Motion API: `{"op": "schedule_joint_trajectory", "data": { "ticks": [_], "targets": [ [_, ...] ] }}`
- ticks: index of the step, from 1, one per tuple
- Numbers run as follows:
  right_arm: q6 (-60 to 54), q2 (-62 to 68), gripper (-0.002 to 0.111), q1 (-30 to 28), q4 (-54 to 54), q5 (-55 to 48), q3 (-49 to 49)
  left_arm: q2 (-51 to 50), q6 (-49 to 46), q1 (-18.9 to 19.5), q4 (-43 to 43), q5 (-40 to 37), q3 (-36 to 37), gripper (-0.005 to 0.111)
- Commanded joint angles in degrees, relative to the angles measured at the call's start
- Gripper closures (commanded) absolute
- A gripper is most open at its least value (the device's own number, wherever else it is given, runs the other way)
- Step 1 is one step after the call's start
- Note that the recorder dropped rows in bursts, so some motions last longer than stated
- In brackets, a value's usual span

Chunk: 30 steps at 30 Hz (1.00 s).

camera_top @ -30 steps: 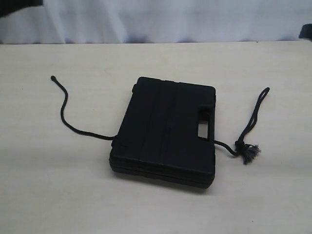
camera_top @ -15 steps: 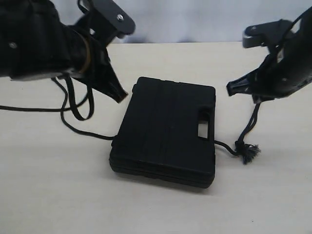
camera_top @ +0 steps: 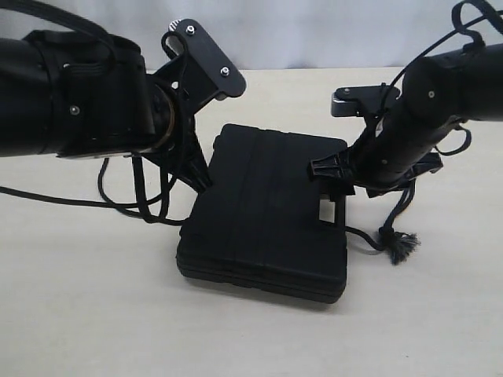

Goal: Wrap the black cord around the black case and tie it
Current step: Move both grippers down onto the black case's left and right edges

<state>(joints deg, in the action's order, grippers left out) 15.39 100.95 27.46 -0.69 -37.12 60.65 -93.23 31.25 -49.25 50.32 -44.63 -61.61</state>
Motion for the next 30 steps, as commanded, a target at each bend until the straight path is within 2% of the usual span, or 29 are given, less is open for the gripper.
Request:
{"op": "schedule_joint_trajectory", "data": {
  "ticks": [1, 4, 6, 23, 24, 25, 28, 30],
  "targets": [
    [-0.4, 1.7, 0.052, 0.2, 0.7, 2.5, 0.3, 0.0, -0.2, -0.2, -0.1, -2.2, -0.4, 0.087],
    [0.5, 2.9, 0.052, 0.2, 0.7, 3.8, 0.3, 0.0, 0.5, -0.2, -1.4, -2.9, -0.4, 0.075],
    [0.5, 3.9, 0.052, 0.2, 1.4, 4.7, 0.3, 0.0, 0.5, -0.2, -2.2, -3.2, -0.4, 0.073],
    [1.9, 9.6, 0.053, 0.2, 1.7, 8.7, 0.3, 0.0, 0.2, -0.2, -5.4, 6.2, -0.4, 0.073],
    [1.9, 9.7, 0.056, 0.2, 1.7, 8.7, 0.3, 0.0, 0.2, -0.2, -5.5, 6.5, -0.4, 0.073],
    [1.9, 9.7, 0.067, 0.2, 1.7, 8.7, 0.3, 0.0, 0.2, -0.2, -5.5, 6.9, -0.4, 0.073],
    [2.0, 9.7, 0.092, 0.2, 3.6, 8.7, 0.3, 0.0, 0.2, -0.2, -5.5, 7.0, -0.4, 0.073],
    [2.0, 9.3, 0.104, 0.2, 5.0, 8.8, 0.3, 0.0, 0.2, -0.1, -5.1, 7.0, -0.4, 0.073]
  ]
}}
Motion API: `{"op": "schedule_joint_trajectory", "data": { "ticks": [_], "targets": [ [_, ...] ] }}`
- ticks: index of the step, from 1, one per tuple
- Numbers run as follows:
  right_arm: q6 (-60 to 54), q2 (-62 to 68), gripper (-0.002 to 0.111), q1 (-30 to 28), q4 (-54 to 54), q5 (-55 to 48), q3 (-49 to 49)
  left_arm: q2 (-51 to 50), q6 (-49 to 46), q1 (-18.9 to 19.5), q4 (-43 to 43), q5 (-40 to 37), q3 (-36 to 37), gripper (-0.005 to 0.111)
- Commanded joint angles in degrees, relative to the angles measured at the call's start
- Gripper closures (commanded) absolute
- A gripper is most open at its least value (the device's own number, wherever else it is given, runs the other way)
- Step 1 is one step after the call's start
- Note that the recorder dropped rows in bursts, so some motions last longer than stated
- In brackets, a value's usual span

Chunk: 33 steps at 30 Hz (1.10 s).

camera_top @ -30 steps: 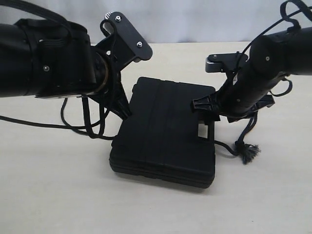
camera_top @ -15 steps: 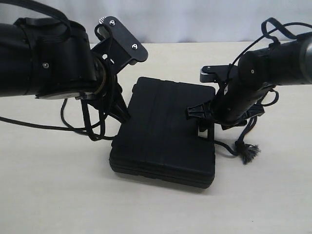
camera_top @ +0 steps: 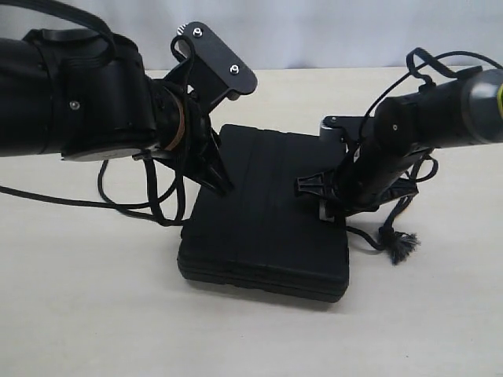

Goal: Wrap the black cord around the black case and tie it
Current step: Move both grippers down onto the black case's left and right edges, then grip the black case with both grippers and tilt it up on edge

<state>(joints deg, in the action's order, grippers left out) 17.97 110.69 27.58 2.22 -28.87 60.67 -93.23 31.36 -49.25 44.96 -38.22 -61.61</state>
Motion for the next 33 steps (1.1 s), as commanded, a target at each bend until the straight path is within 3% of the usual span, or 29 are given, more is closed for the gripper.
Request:
{"op": "schedule_joint_trajectory", "data": {
  "ticks": [1, 8, 13, 21, 28, 33],
  "targets": [
    [-0.6, -0.7, 0.104, 0.0, 2.1, 0.4, 0.3, 0.0, 0.1, -0.1, 0.3, 0.4, -0.4, 0.073],
    [-0.5, -7.6, 0.104, 0.0, 6.5, 0.2, 0.3, 0.0, 0.0, -0.1, 0.4, -3.5, -0.4, 0.073],
    [2.8, -12.6, 0.104, 0.0, 7.6, 0.2, 0.4, 0.0, -5.8, -0.1, 2.5, -10.5, -0.4, 0.073],
    [5.5, -13.9, 0.104, 0.0, 11.0, 0.1, 2.9, 0.3, -5.9, 0.0, 4.4, -11.8, -0.4, 0.073],
    [8.2, -13.9, 0.104, -0.4, 10.8, -1.7, 5.8, 5.9, -5.9, 0.0, 3.0, -7.6, -0.2, 0.073],
    [10.4, -13.9, 0.104, -0.4, 10.8, -1.6, 7.8, 12.3, -7.9, 0.0, -0.8, 3.5, 5.6, 0.073]
  ]
}}
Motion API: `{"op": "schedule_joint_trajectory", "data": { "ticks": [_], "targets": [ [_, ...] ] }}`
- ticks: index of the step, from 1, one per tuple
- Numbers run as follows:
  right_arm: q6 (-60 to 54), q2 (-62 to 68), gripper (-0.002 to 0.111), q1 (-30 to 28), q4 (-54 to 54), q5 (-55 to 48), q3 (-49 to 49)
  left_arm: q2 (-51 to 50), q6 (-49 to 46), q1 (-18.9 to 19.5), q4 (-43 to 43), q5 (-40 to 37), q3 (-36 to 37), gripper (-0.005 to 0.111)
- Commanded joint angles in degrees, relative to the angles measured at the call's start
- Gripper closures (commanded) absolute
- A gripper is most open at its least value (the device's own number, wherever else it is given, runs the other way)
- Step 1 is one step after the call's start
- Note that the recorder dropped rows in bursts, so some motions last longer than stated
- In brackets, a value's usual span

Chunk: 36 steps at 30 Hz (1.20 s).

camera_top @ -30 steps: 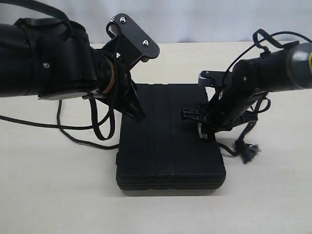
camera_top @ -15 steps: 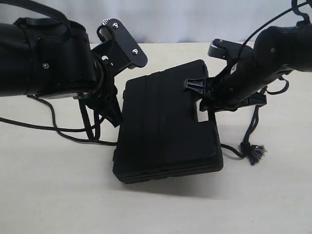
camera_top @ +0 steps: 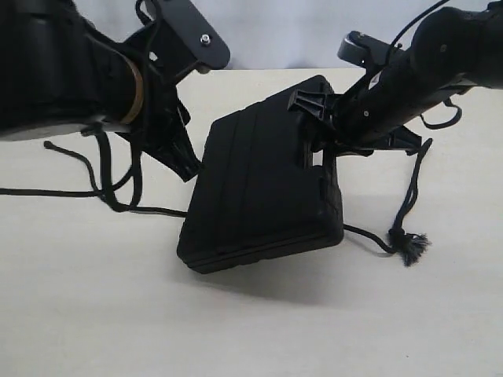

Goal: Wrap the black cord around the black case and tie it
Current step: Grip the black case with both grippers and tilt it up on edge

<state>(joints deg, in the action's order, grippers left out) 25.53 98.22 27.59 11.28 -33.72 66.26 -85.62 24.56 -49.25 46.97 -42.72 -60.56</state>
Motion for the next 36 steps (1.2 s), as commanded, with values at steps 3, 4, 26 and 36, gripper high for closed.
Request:
{"op": "schedule_joint_trajectory", "data": {
  "ticks": [3, 4, 26, 36],
  "targets": [
    [4.0, -1.5, 0.104, -0.4, 1.8, 4.2, 2.5, 7.8, -0.5, 0.0, -3.3, 15.5, 11.8, 0.073],
    [4.1, -1.5, 0.104, -0.4, 1.8, 4.7, 2.6, 8.7, -0.5, 0.0, -3.2, 19.8, 14.6, 0.073],
    [4.9, -1.5, 0.104, -0.4, 1.8, 4.9, 2.7, -1.0, -0.8, 0.0, 10.0, 43.7, 23.7, 0.031],
    [4.9, -1.5, 0.104, -0.4, 1.8, 4.7, 2.7, -2.0, -0.8, 0.0, 11.7, 45.6, 23.7, 0.031]
  ]
}}
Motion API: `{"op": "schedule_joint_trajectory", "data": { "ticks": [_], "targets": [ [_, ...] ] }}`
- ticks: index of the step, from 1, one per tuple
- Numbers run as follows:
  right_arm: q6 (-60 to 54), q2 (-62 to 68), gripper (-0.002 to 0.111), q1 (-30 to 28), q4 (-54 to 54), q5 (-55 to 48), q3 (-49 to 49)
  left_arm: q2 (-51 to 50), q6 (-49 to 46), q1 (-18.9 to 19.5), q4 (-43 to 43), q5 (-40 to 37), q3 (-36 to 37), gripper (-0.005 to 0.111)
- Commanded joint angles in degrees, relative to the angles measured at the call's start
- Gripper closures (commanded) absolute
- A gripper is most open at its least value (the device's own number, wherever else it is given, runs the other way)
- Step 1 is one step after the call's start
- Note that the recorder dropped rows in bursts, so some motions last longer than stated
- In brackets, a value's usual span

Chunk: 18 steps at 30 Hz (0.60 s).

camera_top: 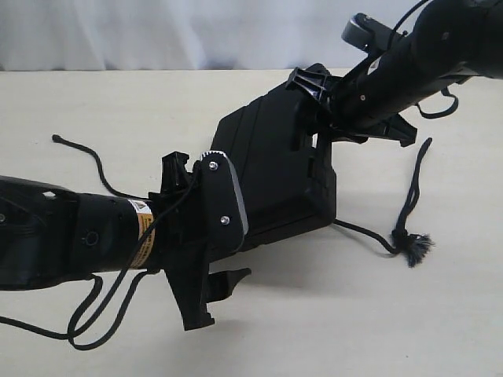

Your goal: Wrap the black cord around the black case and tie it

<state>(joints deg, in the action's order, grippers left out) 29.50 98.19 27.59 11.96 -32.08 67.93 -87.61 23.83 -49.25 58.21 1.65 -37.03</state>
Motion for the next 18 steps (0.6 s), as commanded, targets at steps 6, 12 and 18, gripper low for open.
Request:
{"op": "schedule_joint_trajectory", "data": {
  "ticks": [6, 12, 18],
  "targets": [
    [0.9, -1.4, 0.104, -0.4, 1.1, 3.1, 1.1, 0.0, -0.2, 0.0, 1.2, -1.7, -0.1, 0.031],
    [0.9, -1.4, 0.104, -0.4, 1.3, 3.2, 1.1, 0.1, -0.1, -0.1, 1.2, -5.8, -3.4, 0.031],
    [0.9, -1.4, 0.104, -0.4, 2.1, 3.7, 1.1, 0.1, -0.1, -0.1, 1.2, -8.2, -3.7, 0.031]
  ]
}}
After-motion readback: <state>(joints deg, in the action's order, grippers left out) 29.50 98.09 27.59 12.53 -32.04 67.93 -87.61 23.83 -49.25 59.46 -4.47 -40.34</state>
